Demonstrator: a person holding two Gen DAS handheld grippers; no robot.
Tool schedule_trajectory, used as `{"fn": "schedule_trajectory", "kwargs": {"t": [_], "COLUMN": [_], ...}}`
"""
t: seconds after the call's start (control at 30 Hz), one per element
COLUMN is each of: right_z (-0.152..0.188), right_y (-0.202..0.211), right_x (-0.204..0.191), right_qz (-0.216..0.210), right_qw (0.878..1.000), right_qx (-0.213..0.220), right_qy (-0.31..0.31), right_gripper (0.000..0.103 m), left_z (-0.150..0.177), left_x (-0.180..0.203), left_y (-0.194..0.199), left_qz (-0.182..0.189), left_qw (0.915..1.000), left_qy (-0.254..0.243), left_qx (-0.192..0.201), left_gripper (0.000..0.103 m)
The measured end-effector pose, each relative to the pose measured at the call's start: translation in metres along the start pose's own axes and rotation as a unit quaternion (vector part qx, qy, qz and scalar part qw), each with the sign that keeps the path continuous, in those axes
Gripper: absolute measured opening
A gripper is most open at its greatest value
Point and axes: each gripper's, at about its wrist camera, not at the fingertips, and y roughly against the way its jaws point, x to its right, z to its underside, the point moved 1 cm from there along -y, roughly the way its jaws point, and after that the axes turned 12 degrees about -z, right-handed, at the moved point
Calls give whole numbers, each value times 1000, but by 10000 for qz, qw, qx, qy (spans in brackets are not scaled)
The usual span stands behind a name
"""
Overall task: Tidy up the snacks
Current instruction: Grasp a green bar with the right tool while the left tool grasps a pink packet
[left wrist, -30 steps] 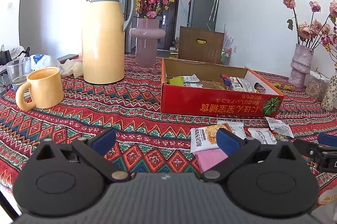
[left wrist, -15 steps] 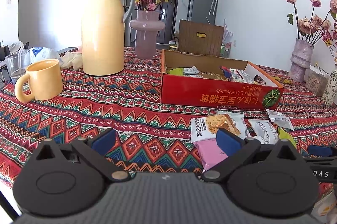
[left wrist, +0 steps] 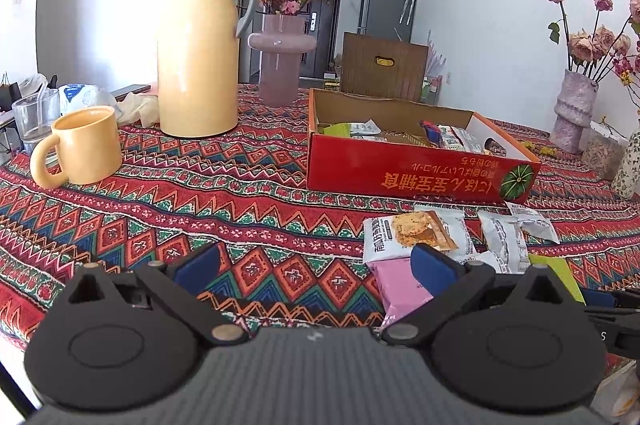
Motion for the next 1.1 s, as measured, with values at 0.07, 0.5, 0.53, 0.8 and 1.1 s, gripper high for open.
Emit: {"fn": "schedule_trajectory", "kwargs": {"t": [0.07, 0.5, 0.53, 0.8, 1.1], "right_z": [1, -4, -5, -10, -4], "right_y": [1, 9, 10, 9, 1], "right_x": [2, 15, 17, 27, 33], "right_qz": [11, 94, 101, 140, -27], "right_qw": [10000, 9992, 9990, 9980, 9982], "right_qx": [36, 389, 434, 622, 600], "right_qy": [59, 93, 75, 18, -73], "right_gripper": [38, 35, 35, 35, 35], "left_z": [0, 1, 1, -3, -6], "left_x": [0, 5, 6, 16, 44], "left_y": [0, -5, -6, -16, -28], "left_qz": [-2, -42, -37, 212, 399], "left_qw": [10000, 9999, 9999, 9989, 9966], "left_qy": [-1, -36, -40, -2, -131], "left_qx": [-3, -121, -149, -420, -712], "left_gripper": [103, 103, 103, 103, 103]}}
